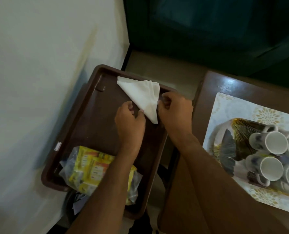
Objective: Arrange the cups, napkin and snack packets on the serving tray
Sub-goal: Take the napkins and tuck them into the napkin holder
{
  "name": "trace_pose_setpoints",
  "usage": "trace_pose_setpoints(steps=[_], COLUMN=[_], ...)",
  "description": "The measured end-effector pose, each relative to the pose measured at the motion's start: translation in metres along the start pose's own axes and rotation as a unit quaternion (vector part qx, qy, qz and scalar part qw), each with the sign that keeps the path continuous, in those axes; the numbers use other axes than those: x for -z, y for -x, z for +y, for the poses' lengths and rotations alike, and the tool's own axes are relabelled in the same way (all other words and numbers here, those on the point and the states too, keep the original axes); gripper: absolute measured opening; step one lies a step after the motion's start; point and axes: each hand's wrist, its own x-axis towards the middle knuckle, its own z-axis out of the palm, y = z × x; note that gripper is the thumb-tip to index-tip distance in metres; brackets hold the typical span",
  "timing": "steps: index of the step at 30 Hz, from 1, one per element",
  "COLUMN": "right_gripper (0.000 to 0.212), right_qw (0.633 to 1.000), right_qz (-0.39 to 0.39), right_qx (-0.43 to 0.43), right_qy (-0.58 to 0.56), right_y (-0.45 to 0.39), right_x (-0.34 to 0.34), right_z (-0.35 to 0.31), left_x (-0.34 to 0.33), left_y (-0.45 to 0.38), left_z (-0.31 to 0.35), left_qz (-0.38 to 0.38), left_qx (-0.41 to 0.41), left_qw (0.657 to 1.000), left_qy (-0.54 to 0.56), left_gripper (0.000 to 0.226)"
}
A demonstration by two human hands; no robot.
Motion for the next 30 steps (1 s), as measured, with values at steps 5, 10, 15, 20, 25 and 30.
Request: trace_pose_setpoints(steps=[5, 10, 15, 20, 25, 30], right_gripper=[0.02, 0.026, 0.038, 0.018, 0.013, 0.014], right_qw=[0.999, 0.995, 0.988, 0.988, 0.984, 0.982], right_qz=[0.015, 0.036, 0.051, 0.055, 0.094, 0.102], right_qx=[-0.034, -0.094, -0.143, -0.142, -0.15, -0.161], right_qy=[-0.001, 0.011, -0.021, -0.026, -0.008, -0.011], right_y=[-0.018, -0.024, -0.023, -0.022, -0.015, -0.013], right_x=[-0.026, -0.045, -0.052, -0.049, -0.048, -0.049], right_z=[-0.016, -0.019, -0.021, -0.024, -0.025, -0.025], left_x=[0.002, 0.0, -0.003, -0.006, -0.01, -0.009], left_y=[-0.021, -0.031, -0.035, -0.039, -0.045, -0.05], left_z=[-0.001, 0.0, 0.0, -0.004, -0.002, 0.003], left_qz=[-0.009, -0.022, -0.024, -0.017, -0.008, -0.019], left_qx=[0.019, 0.014, 0.014, 0.031, 0.051, 0.098], left_qw=[0.999, 0.999, 0.999, 0.998, 0.996, 0.984], left_qy=[0.026, 0.038, 0.036, 0.05, 0.066, 0.146], left_gripper=[0.044, 0.043, 0.046, 0.045, 0.048, 0.048])
